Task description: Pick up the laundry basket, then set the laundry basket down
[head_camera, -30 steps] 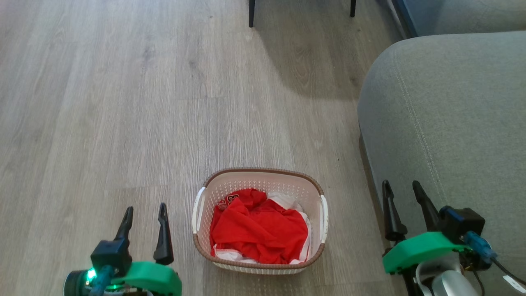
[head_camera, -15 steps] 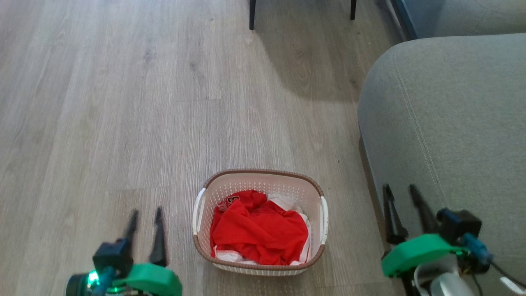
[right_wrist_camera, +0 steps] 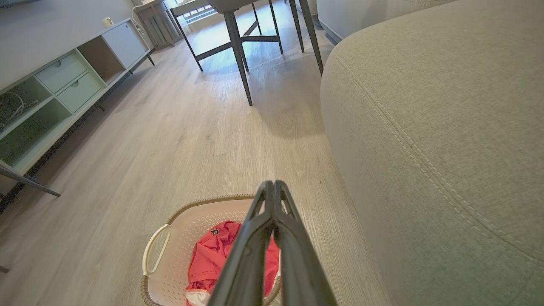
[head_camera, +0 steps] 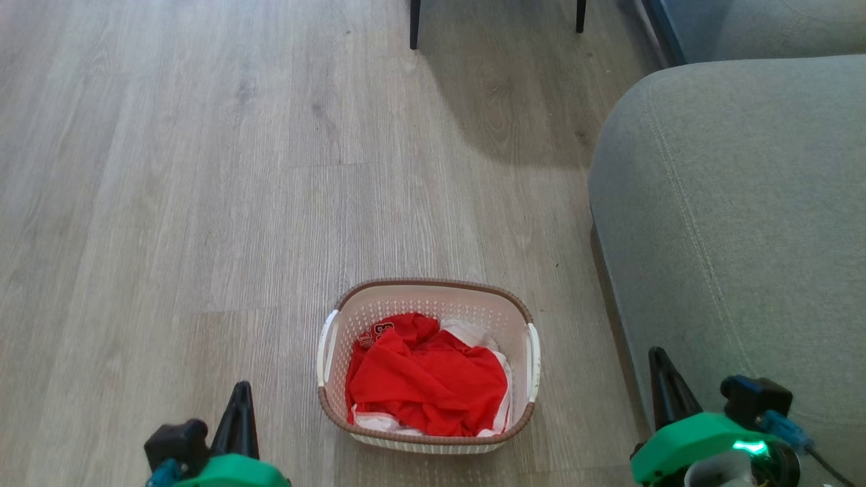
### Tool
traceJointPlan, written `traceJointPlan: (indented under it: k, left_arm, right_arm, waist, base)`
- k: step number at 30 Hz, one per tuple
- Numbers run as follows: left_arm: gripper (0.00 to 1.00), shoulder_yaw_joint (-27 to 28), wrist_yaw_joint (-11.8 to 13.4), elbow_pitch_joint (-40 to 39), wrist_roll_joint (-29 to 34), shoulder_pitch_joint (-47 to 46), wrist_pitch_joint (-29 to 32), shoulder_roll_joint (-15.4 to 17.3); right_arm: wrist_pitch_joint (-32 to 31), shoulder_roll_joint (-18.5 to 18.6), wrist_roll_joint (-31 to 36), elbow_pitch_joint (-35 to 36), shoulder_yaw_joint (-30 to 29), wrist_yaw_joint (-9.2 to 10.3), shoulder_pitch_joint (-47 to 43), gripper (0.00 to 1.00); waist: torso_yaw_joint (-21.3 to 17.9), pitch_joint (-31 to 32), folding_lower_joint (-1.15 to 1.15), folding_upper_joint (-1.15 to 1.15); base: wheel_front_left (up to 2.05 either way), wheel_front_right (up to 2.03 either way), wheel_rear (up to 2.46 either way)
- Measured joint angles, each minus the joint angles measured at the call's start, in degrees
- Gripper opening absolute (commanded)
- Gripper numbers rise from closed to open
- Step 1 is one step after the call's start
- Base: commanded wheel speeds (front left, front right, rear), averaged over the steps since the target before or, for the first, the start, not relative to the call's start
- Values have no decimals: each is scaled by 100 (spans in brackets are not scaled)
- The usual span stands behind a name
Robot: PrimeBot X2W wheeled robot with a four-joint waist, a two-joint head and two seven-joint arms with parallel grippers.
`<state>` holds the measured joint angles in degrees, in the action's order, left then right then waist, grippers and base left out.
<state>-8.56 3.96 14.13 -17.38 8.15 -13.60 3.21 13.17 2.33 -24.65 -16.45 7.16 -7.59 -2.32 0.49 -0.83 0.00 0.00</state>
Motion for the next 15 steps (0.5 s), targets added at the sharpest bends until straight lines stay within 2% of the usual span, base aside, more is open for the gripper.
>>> traceJointPlan:
  k: [15]
  left_arm:
    - [0, 122, -151, 27, -1007, -137, 244, 4]
  right_arm:
    - [-207, 7, -929, 3, -136, 0, 41, 0]
  waist:
    - [-6, 9, 0, 0]
  base:
    - [0, 0, 0]
